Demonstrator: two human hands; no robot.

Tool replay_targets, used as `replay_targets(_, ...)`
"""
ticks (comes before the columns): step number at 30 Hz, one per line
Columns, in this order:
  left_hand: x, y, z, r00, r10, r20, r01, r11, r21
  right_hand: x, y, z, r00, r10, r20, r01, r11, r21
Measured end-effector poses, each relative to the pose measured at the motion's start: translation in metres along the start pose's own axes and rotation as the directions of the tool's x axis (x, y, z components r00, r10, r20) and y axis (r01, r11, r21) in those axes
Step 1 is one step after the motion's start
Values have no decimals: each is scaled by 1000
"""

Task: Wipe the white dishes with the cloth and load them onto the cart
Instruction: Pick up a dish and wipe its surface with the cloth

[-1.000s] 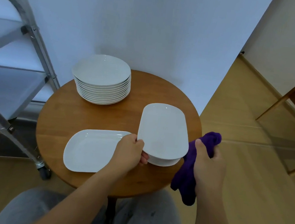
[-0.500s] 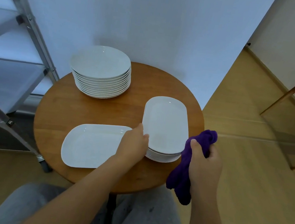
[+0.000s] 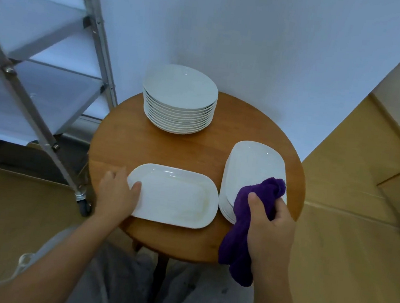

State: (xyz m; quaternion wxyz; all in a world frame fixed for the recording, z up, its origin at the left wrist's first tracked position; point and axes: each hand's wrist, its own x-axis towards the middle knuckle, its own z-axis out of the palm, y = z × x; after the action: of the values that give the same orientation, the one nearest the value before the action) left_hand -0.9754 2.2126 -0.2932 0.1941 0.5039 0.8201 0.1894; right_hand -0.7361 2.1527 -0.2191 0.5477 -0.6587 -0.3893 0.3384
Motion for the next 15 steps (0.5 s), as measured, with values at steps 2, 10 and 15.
replay_targets(2, 7, -5, -2, 996, -57, 70, 64, 992, -108, -4, -2, 14, 999, 23, 25, -23, 1000, -11)
replay_targets(10, 14, 8, -15, 902, -225, 370, 396, 774, -494, -16, 10, 58, 992, 121, 32, -116, 984, -136)
replay_targets(15, 7, 10, -13, 873, -211, 439, 469, 611, -638, -16, 13, 60, 972, 228, 56, -222, 970, -102)
